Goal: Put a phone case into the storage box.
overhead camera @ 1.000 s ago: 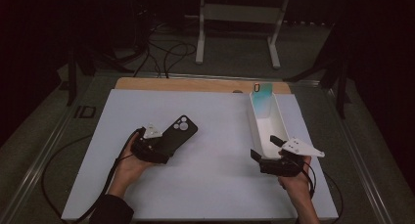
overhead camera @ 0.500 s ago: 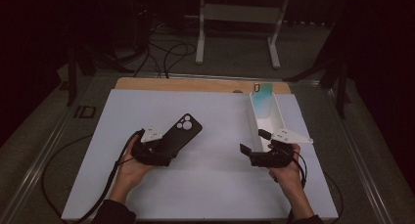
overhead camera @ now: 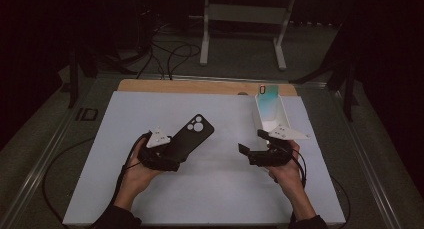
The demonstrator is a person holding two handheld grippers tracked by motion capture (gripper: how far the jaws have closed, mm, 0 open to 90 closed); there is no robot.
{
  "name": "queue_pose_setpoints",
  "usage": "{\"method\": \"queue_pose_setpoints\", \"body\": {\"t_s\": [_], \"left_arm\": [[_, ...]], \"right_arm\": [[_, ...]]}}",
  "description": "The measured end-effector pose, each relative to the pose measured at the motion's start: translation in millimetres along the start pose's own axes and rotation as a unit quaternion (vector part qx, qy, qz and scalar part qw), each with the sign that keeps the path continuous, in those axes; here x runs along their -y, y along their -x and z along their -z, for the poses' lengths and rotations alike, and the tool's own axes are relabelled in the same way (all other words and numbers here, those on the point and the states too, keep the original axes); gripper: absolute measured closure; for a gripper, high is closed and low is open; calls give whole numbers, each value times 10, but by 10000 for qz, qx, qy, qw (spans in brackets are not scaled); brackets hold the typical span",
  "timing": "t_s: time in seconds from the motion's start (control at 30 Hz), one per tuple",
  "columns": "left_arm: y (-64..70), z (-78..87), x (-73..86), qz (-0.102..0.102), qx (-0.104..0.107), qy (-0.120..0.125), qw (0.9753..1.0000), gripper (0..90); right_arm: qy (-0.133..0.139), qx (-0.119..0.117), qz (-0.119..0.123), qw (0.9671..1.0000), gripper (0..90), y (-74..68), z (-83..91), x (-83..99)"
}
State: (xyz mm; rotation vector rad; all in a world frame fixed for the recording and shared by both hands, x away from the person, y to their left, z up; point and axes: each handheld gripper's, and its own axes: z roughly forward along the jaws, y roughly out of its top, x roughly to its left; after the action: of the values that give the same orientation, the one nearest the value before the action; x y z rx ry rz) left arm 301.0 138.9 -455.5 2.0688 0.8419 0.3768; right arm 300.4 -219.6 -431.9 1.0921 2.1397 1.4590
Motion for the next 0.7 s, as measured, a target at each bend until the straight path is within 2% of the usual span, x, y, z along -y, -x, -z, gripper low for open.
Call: {"method": "queue_pose_setpoints", "body": {"t_s": [0.37,0.7], "left_arm": [[173,-46,-119,-217,177,124,9995,159],[331,-72,-228,-403,322,320,9982,159]], "right_arm": [[23,-330,-17,9994,80,-107,-83,-129],[-37,-657,-190,9977,85,-193,-210,-178]]}}
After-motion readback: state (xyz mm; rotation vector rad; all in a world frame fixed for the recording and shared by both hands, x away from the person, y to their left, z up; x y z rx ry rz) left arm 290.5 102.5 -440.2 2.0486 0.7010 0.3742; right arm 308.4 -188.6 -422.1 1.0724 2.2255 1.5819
